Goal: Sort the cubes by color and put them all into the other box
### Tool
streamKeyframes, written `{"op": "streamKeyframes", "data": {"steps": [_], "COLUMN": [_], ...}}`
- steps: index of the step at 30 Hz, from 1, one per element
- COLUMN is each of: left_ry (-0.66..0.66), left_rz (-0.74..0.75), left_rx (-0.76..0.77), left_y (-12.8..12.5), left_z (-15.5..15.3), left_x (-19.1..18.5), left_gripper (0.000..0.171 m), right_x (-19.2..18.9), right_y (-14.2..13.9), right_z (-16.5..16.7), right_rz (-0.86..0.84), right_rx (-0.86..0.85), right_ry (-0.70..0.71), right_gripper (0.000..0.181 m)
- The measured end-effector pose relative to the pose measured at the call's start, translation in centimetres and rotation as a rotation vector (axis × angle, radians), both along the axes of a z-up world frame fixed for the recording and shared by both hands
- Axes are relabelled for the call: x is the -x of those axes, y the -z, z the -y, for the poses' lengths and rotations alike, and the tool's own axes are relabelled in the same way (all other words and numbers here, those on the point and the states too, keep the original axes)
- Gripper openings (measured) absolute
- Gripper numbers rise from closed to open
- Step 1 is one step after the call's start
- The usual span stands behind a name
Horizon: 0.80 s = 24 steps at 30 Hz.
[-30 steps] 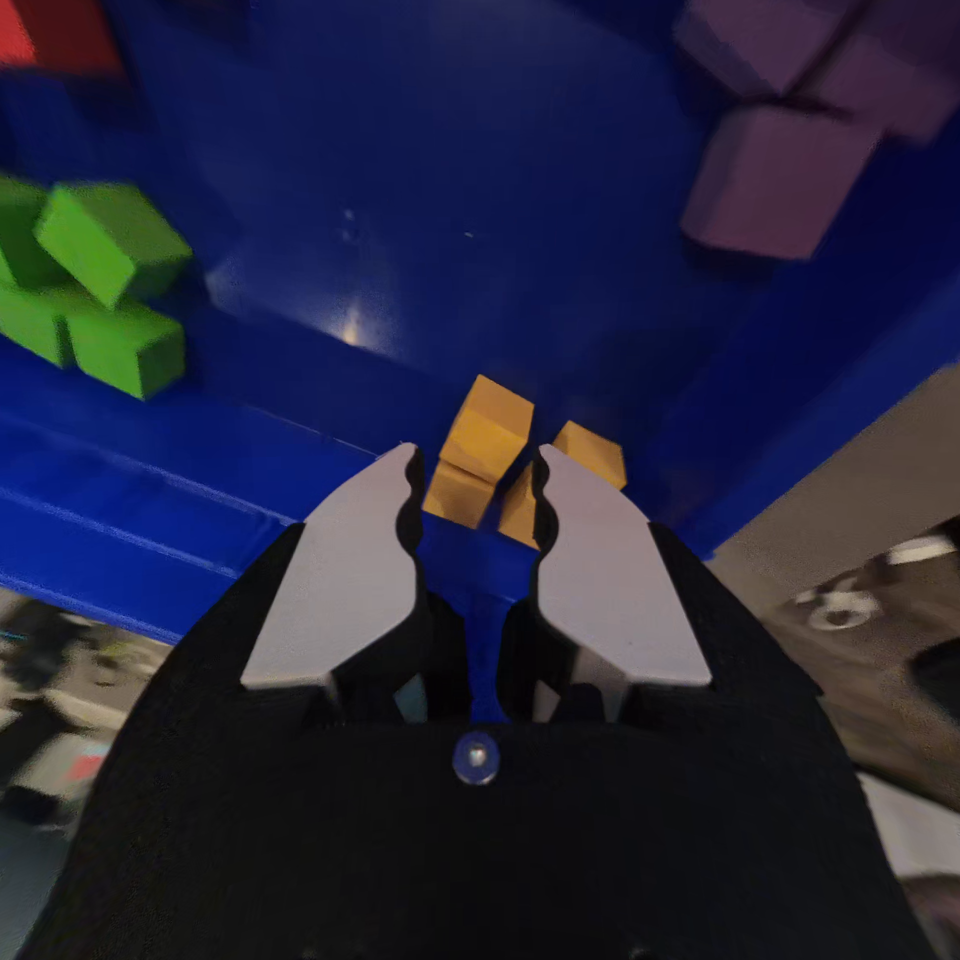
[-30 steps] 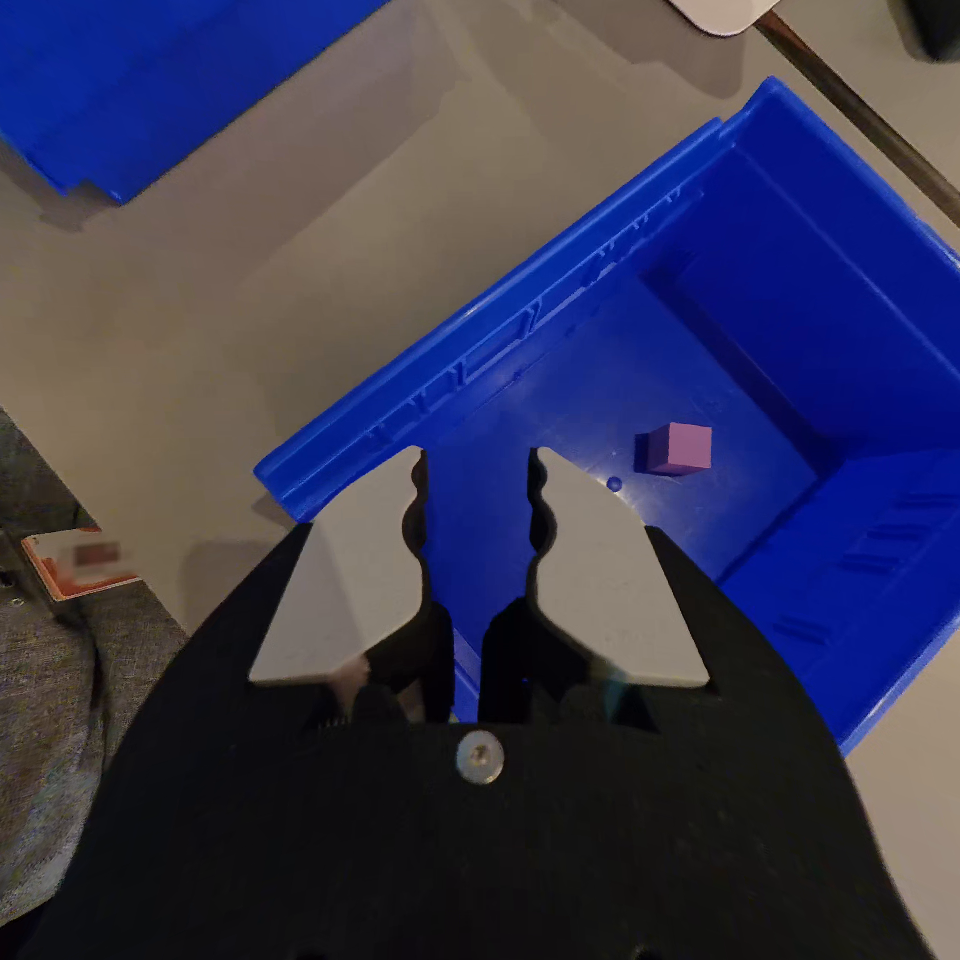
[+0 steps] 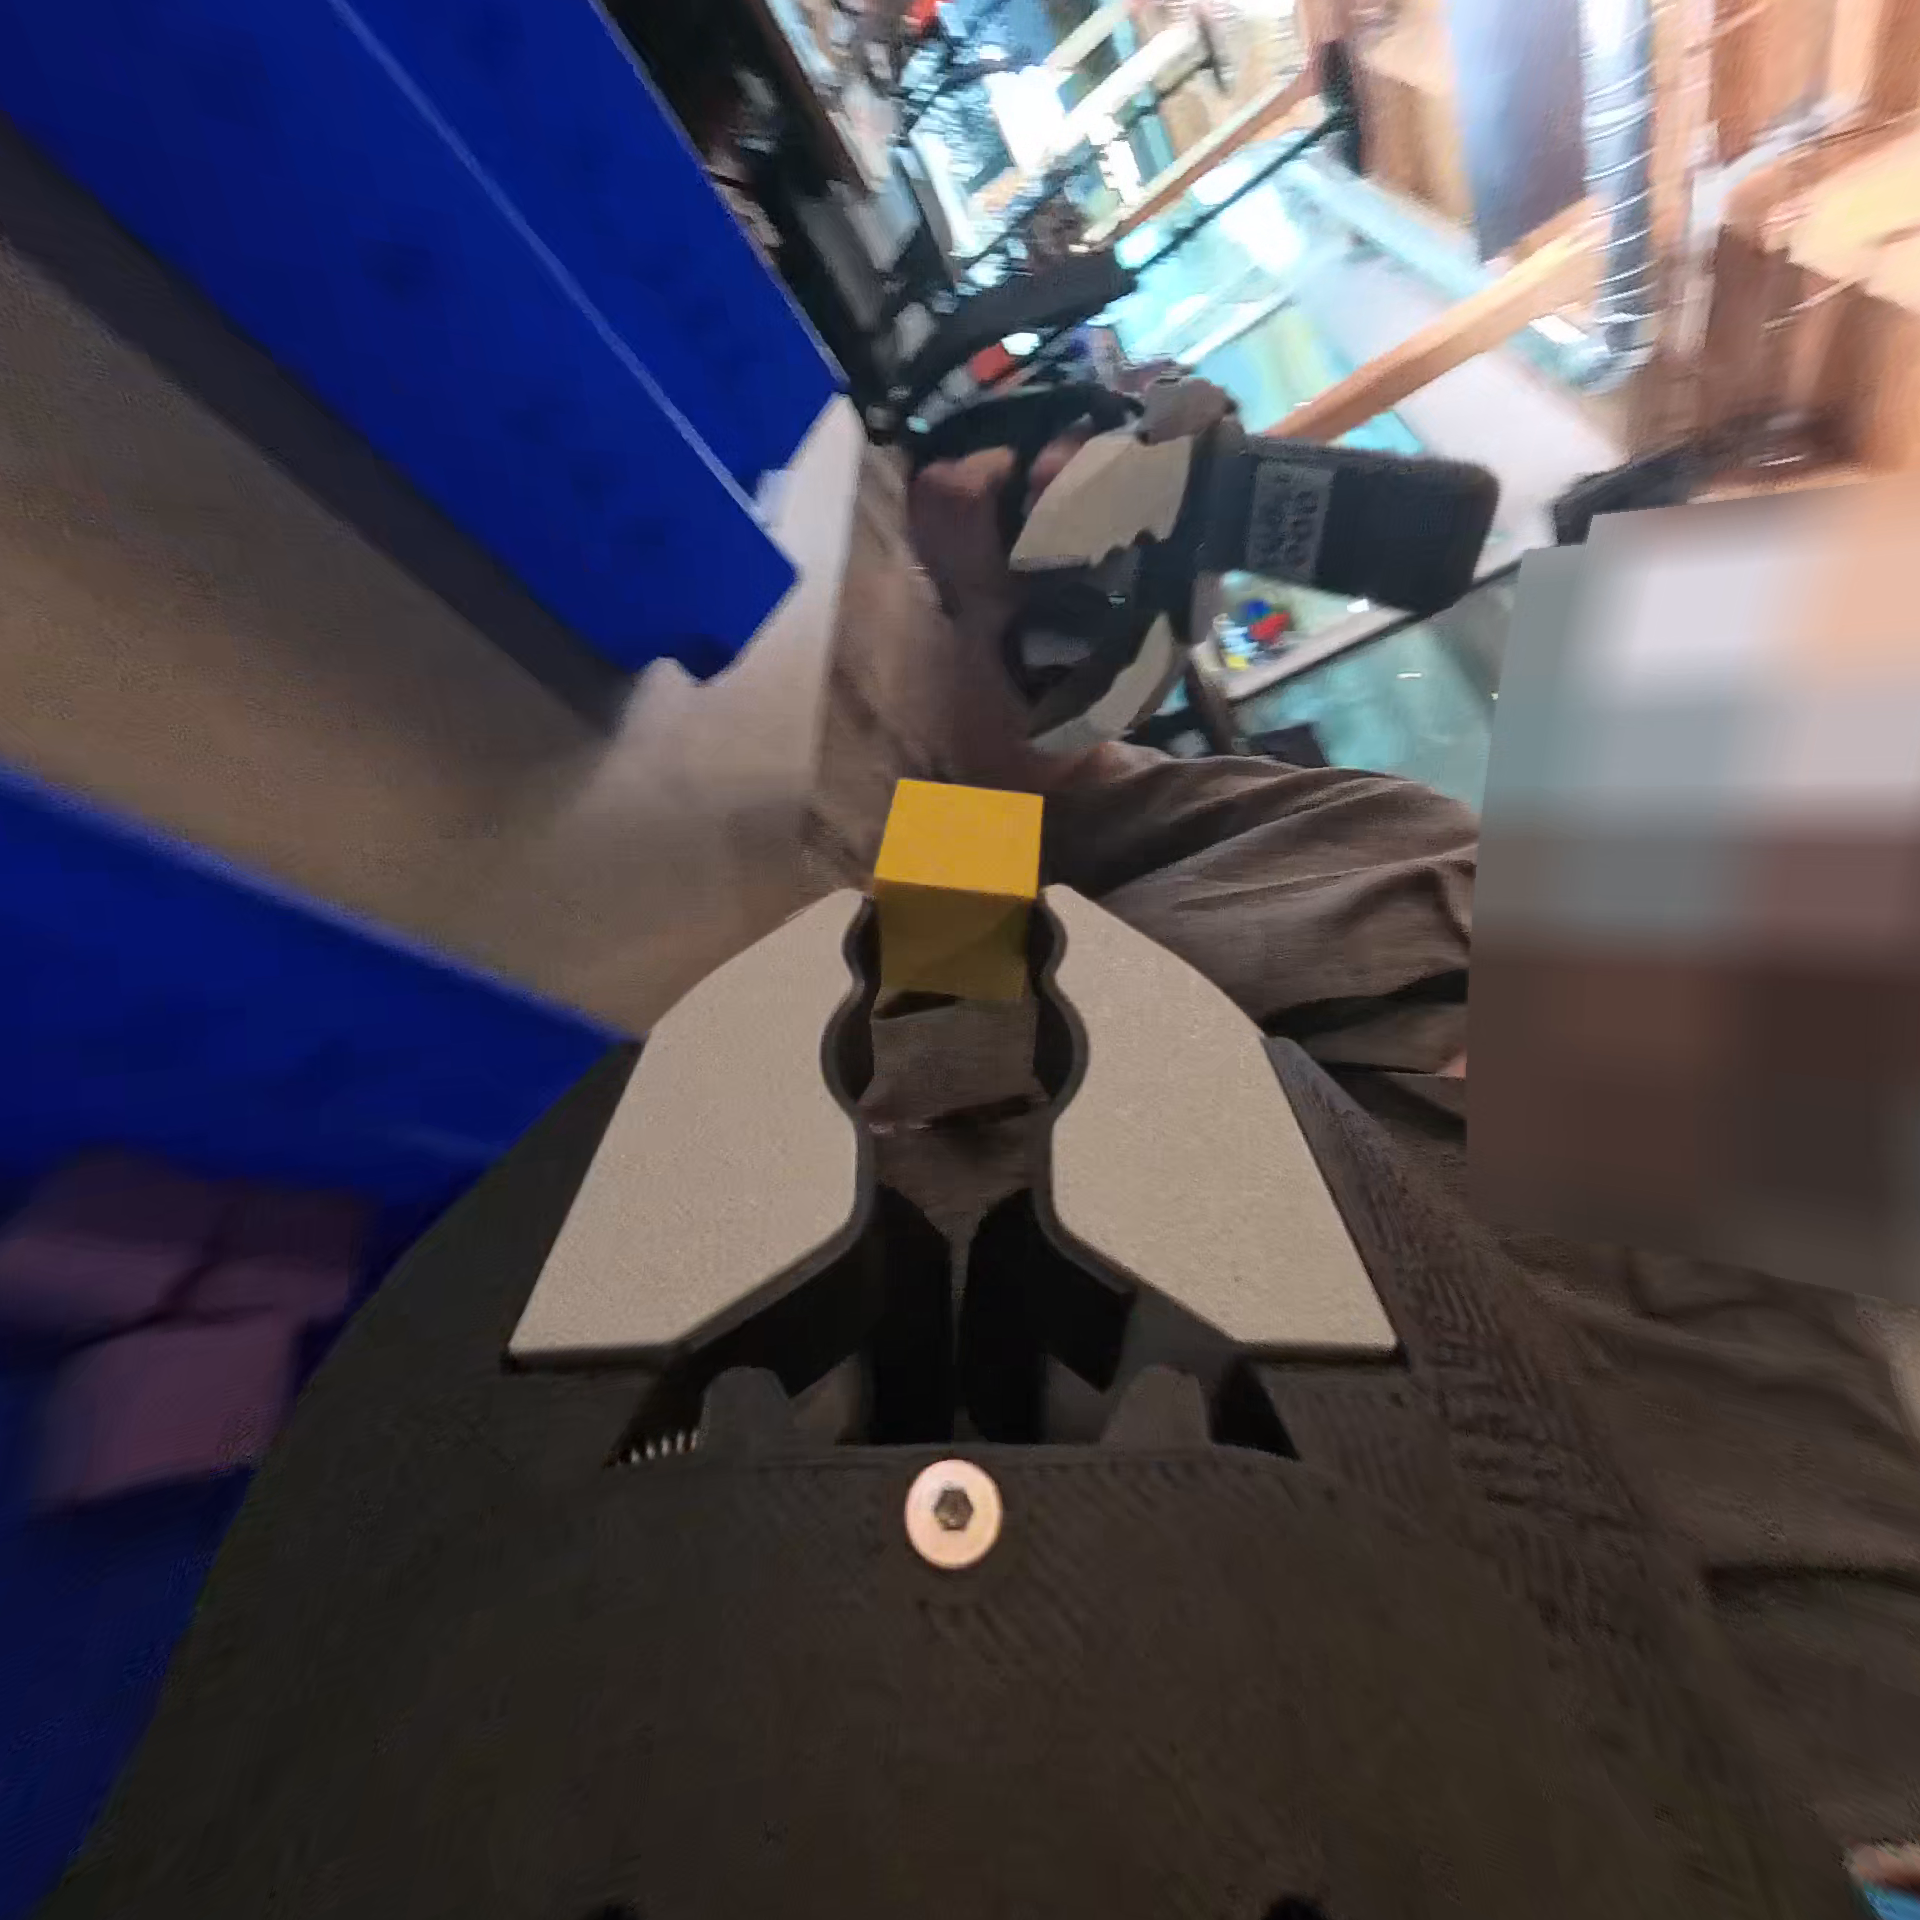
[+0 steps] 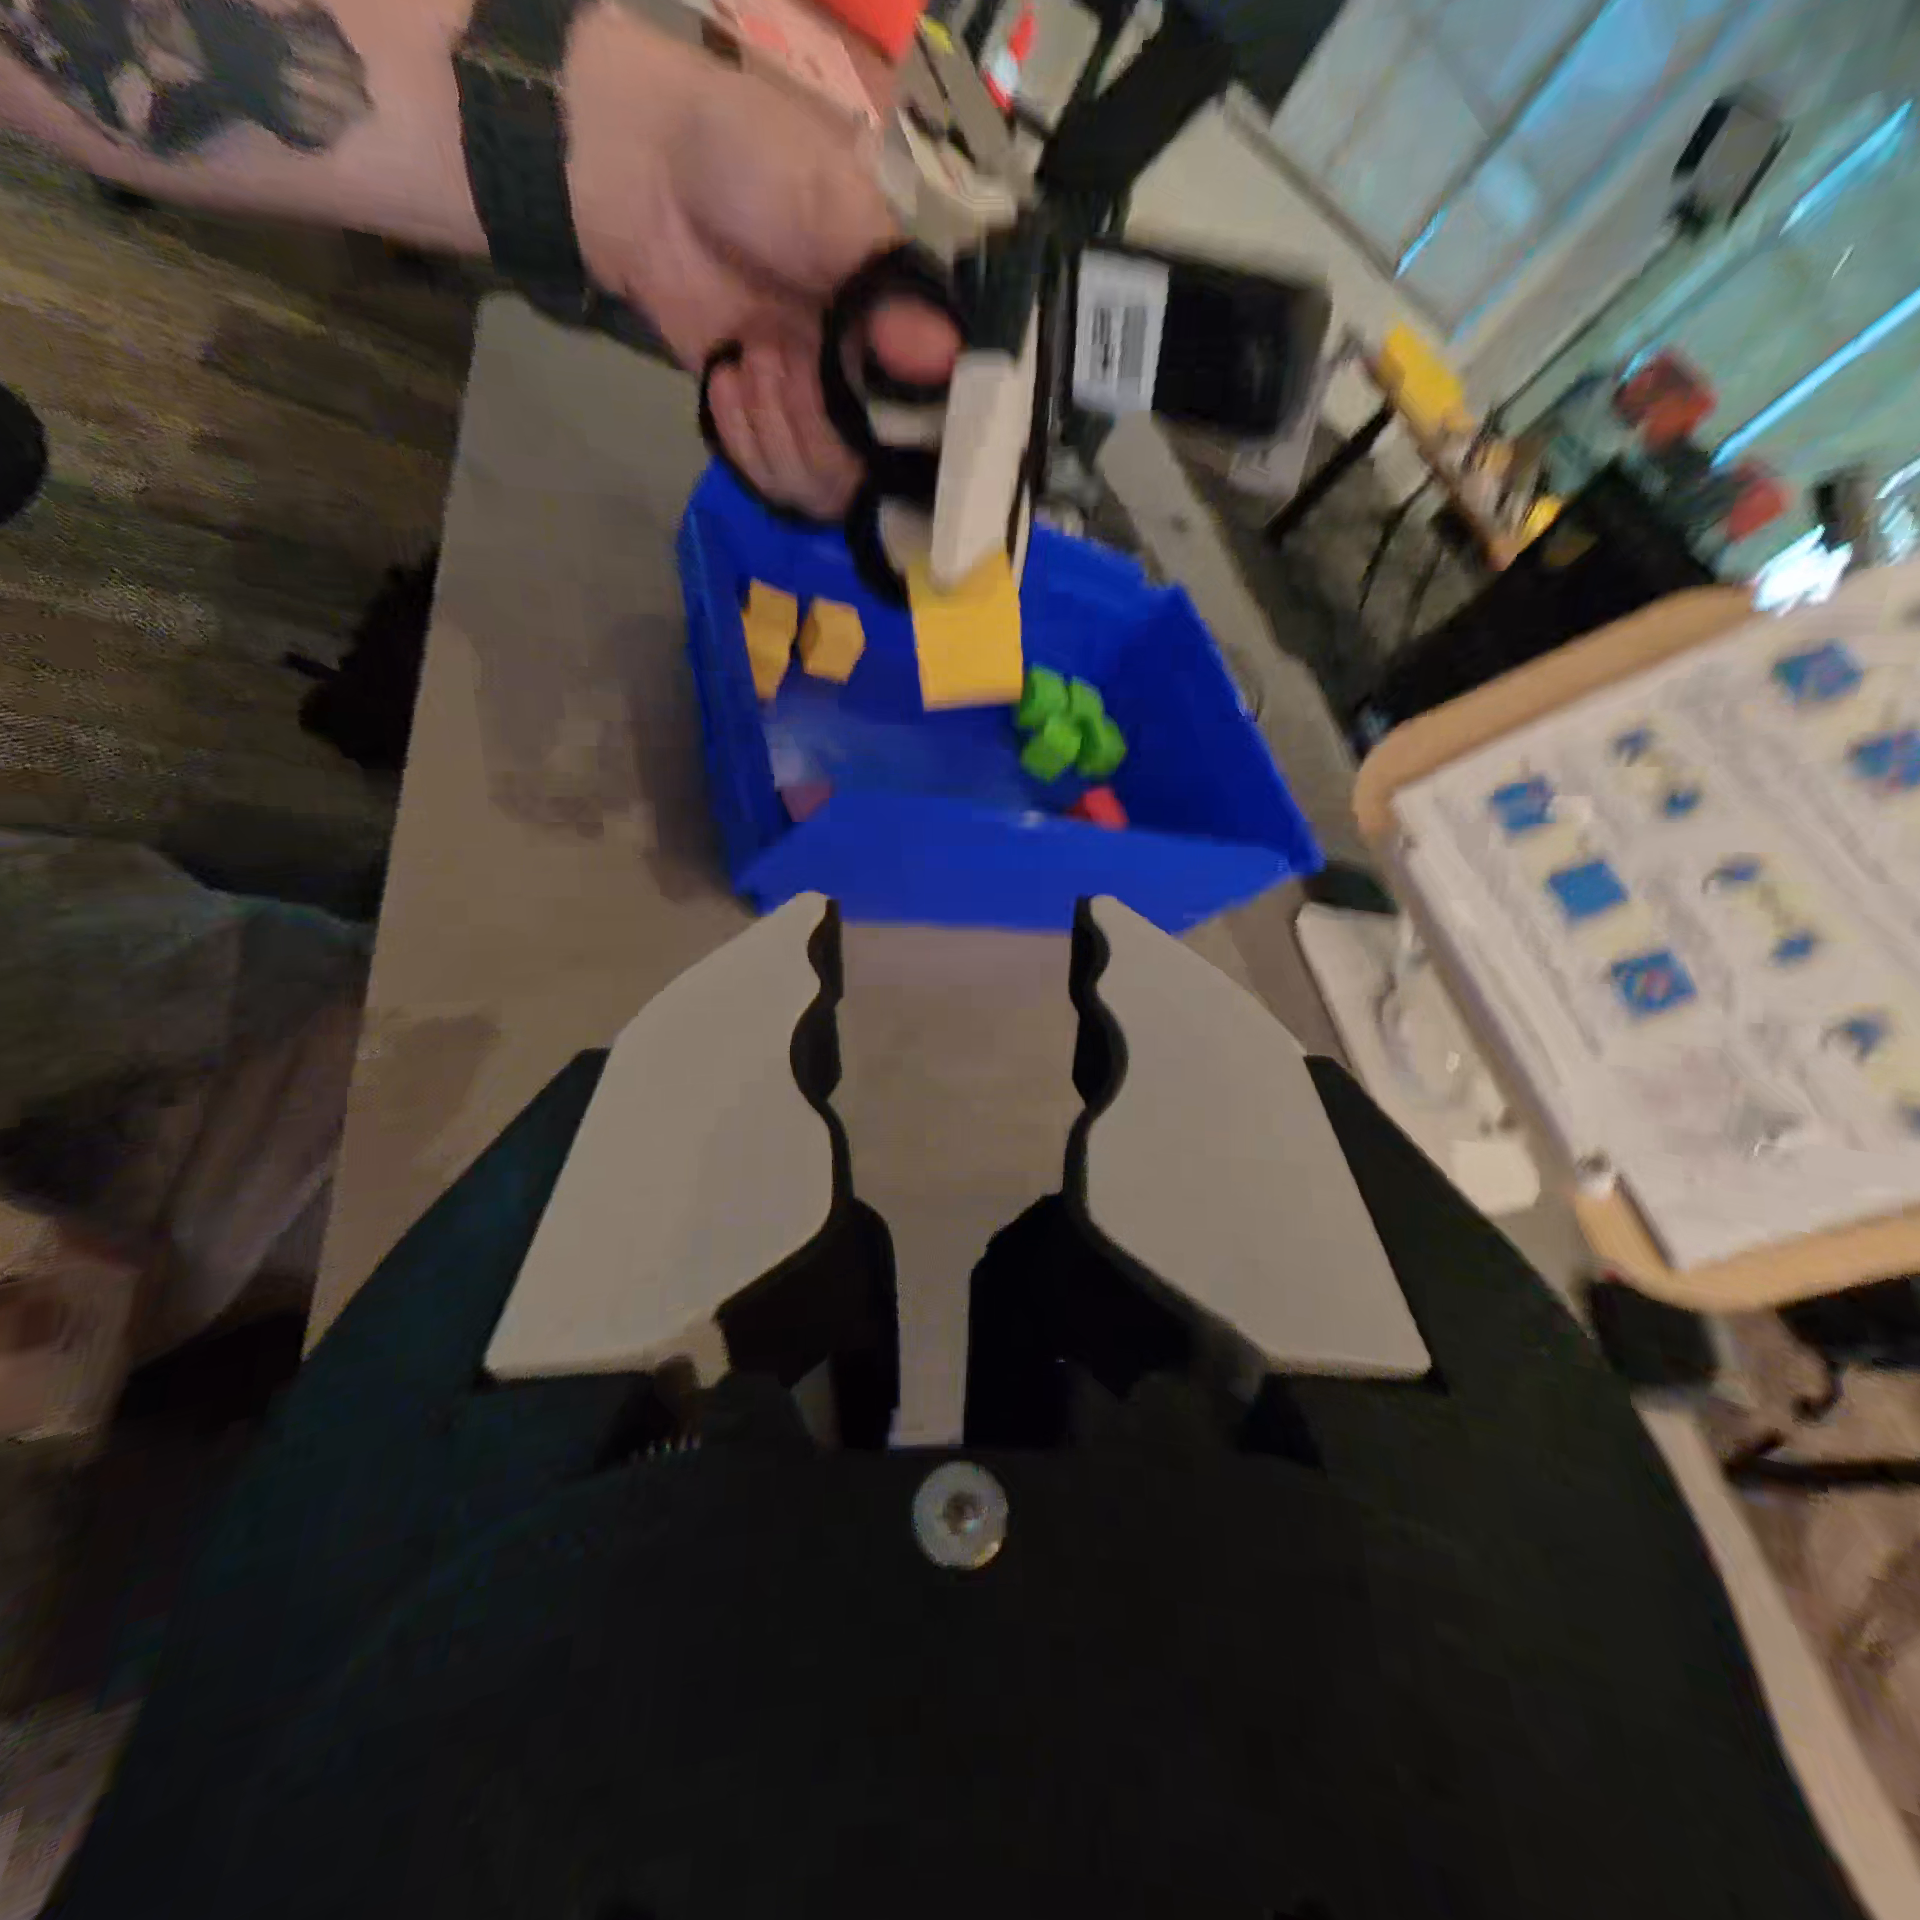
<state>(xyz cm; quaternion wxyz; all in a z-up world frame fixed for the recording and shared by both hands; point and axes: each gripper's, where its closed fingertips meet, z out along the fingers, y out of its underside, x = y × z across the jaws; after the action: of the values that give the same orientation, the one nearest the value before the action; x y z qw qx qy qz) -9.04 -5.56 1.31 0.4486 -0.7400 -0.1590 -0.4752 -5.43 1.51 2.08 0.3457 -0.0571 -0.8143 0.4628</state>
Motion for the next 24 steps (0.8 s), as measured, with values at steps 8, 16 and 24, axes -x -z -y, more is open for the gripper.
{"op": "streamKeyframes", "data": {"steps": [8,16,24], "left_ry": [0.179,0.122,-0.282], "left_rz": [0.115,0.077,-0.618], "left_rx": [-0.049,-0.121,0.255], "left_y": [-2.2,-3.5,0.2], "left_z": [-2.6,-3.3,0.4], "left_x": [-5.5,-5.5,2.0], "left_gripper": [0.028,0.047,0.054], "right_x": [-0.4,-0.9,2.9], "right_y": [-1.5,-2.2,1.8], "right_z": [5.6,3.4,-17.8], "right_rz": [-0.078,-0.076,0.53], "right_rx": [-0.031,-0.057,-0.31], "right_ry": [-0.125,-0.067,0.426], "right_gripper": [0.036,0.028,0.028]}}
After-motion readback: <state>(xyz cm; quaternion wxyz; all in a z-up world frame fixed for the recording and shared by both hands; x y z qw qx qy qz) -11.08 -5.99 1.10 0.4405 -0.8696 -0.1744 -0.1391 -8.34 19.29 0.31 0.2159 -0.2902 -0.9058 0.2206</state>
